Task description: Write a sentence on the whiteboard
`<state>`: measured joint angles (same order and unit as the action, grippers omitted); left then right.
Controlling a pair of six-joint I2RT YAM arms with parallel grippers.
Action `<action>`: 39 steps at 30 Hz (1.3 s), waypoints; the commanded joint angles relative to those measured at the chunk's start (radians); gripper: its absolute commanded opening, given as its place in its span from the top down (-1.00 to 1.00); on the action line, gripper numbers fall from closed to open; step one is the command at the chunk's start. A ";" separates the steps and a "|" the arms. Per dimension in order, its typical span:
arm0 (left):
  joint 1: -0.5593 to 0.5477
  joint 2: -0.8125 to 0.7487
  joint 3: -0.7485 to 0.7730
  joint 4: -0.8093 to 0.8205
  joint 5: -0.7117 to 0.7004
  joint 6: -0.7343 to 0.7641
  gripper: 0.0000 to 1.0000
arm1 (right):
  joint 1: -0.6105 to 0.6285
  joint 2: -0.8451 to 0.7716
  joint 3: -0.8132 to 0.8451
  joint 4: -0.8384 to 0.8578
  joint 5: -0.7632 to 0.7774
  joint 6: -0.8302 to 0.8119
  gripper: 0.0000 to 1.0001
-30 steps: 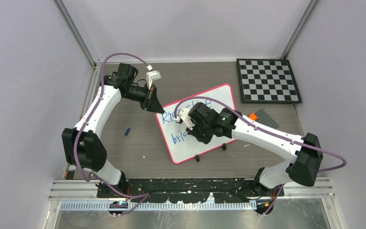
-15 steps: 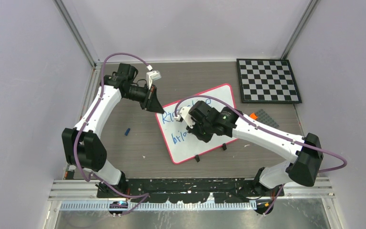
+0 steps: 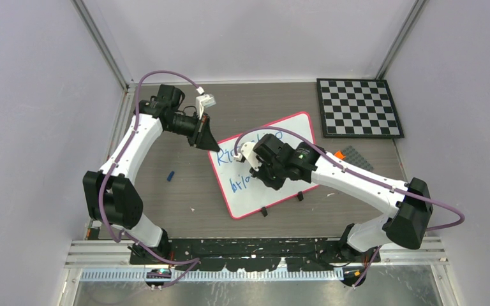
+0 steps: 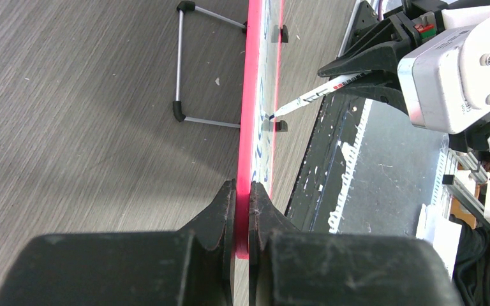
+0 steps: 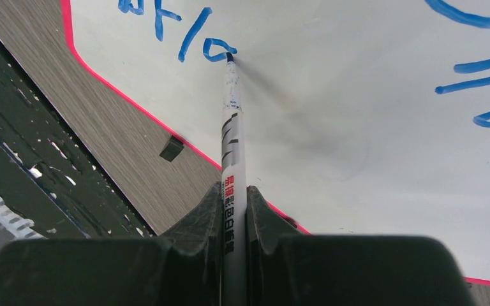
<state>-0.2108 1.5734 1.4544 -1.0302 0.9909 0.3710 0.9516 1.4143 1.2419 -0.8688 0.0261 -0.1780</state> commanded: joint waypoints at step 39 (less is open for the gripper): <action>-0.012 0.020 0.000 0.016 -0.085 0.027 1.00 | 0.028 0.044 -0.056 0.066 -0.061 0.012 0.99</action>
<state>-0.2108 1.5738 1.4544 -1.0309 0.9916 0.3721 0.9737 1.4322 1.1366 -0.8684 -0.0643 -0.1768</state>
